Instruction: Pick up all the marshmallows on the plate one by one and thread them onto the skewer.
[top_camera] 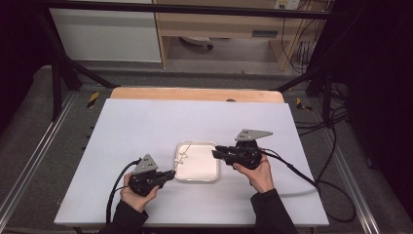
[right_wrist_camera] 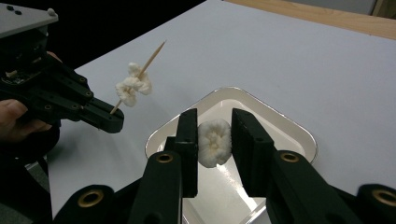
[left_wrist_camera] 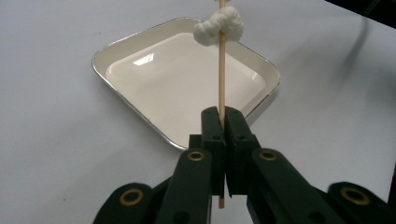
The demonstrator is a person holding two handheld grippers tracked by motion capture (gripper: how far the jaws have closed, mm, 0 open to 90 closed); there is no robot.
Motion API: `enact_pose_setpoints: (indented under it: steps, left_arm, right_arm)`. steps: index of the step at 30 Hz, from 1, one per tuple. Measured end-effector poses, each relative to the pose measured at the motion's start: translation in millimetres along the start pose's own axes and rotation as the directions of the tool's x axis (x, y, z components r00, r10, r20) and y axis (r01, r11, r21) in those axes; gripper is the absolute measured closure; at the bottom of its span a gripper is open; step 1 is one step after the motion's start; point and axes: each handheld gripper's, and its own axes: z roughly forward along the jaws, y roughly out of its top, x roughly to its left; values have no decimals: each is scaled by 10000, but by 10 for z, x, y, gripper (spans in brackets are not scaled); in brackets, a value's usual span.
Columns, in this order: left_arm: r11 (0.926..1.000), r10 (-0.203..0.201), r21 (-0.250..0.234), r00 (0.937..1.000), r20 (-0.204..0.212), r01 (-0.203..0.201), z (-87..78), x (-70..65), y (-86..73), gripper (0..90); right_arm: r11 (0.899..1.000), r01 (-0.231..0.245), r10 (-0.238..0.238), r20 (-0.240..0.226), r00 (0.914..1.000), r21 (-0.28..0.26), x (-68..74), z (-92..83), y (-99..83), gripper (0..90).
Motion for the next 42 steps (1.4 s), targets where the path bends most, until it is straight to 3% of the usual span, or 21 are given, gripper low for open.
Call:
enact_pose_setpoints:
  steps: [20, 42]
  left_arm:
    - [10000, 69, -42, 9999, 98, -68, 8, -37, 6, 880]
    - [9998, 194, -46, 9997, 172, -193, 16, -66, 12, 880]
  right_arm:
    - [9974, -277, 260, -266, 9993, -662, -12, -172, 109, 736]
    - [9926, -240, 167, -623, 9979, -1189, 59, -168, 378, 738]
